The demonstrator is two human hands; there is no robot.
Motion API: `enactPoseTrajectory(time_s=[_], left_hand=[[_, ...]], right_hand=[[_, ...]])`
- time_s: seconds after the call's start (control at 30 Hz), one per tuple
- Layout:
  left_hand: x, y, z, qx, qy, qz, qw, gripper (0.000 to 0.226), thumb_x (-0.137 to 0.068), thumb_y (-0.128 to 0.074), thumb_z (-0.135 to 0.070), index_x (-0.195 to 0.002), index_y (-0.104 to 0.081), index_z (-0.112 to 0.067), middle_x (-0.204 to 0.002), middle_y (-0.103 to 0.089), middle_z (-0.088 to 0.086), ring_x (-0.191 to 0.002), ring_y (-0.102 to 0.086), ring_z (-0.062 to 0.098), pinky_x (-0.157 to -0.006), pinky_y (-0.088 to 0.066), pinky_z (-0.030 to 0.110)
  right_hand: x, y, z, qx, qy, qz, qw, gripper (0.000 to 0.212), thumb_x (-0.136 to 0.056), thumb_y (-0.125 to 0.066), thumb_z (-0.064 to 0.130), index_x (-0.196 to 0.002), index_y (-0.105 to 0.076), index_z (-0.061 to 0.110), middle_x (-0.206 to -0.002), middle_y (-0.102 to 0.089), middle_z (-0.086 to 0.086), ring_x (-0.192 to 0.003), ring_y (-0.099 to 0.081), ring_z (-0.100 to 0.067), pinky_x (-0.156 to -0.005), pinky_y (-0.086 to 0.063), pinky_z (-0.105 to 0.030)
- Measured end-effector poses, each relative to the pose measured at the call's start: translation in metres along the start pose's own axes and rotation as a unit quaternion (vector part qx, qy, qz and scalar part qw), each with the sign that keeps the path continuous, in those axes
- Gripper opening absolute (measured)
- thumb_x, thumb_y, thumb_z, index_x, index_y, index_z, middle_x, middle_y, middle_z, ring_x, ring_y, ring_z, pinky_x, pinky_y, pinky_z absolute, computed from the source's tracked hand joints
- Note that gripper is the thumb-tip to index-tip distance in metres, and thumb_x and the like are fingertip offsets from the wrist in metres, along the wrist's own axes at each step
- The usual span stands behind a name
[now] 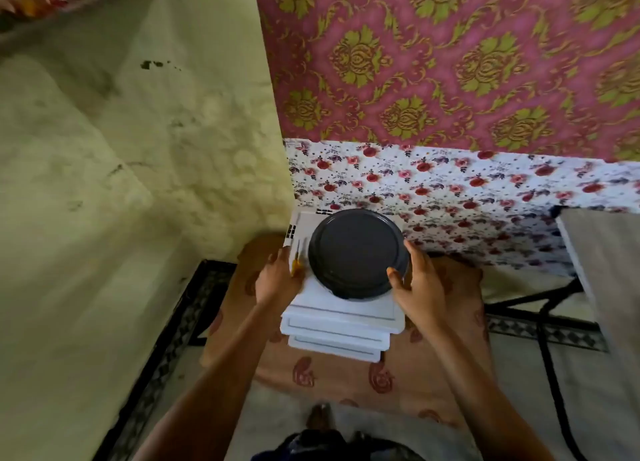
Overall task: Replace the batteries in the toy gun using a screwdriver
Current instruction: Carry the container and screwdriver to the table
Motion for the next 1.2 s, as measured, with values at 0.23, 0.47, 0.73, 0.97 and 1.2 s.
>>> enactPoseTrajectory(time_s=[0.23,0.47,0.73,0.97,1.2], left_hand=[[-0.025,-0.020,0.009,-0.021,0.034,0.064,0.997,0.046,-0.089,-0.053,-0.012,-0.133,-0.042,-0.009,-0.128,-0.054,0.018,-0.112,-0.056,0.037,-0.085,-0.046,0.043],[-0.035,-0.013,0.021,0.362,0.188,-0.012,0.913,0.017,-0.096,-0.043,-0.014,-0.087,-0.058,-0.011,-0.072,-0.057,0.010,-0.056,-0.052,0.020,-0.050,-0.052,0.030],[-0.046,-0.025,-0.017,0.477,0.217,0.096,0.846,0.028,-0.087,-0.063,-0.041,-0.085,-0.053,-0.016,-0.075,-0.050,0.002,-0.062,-0.045,0.011,-0.055,-0.039,0.021],[-0.049,-0.033,-0.027,0.468,0.154,0.137,0.860,0.018,-0.086,-0.066,-0.031,-0.093,-0.054,-0.021,-0.086,-0.056,-0.005,-0.085,-0.054,0.017,-0.062,-0.047,0.023],[-0.038,-0.025,-0.030,0.487,0.134,0.091,0.858,0.022,-0.083,-0.070,-0.030,-0.095,-0.059,-0.015,-0.091,-0.062,0.003,-0.089,-0.060,0.023,-0.065,-0.051,0.026]], right_hand=[[-0.023,-0.014,-0.008,0.007,-0.092,0.013,0.996,0.068,-0.088,-0.058,0.028,-0.145,-0.025,0.011,-0.150,-0.030,-0.012,-0.135,-0.033,-0.030,-0.103,-0.036,-0.039],[-0.028,-0.026,-0.023,-0.043,-0.188,0.033,0.981,0.072,-0.092,-0.053,0.031,-0.148,-0.014,0.008,-0.156,-0.013,-0.010,-0.143,-0.013,-0.025,-0.110,-0.023,-0.035],[-0.025,-0.046,-0.042,-0.242,-0.293,-0.019,0.925,0.057,-0.088,-0.059,0.027,-0.139,-0.038,0.014,-0.137,-0.048,-0.010,-0.127,-0.045,-0.029,-0.102,-0.041,-0.042],[-0.025,-0.051,-0.040,-0.341,-0.304,-0.033,0.889,0.040,-0.089,-0.058,0.022,-0.128,-0.052,0.015,-0.123,-0.059,-0.006,-0.111,-0.055,-0.022,-0.090,-0.048,-0.035],[-0.018,-0.033,-0.036,-0.351,-0.277,-0.050,0.893,0.041,-0.087,-0.061,0.022,-0.126,-0.053,0.018,-0.116,-0.060,0.002,-0.109,-0.057,-0.019,-0.093,-0.049,-0.040]])
Point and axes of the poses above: each hand's wrist, its own x-axis away from the middle knuckle, its own y-axis out of the back of the hand, z = x × y, the point moved 5 cm from there along -x, towards the middle knuckle
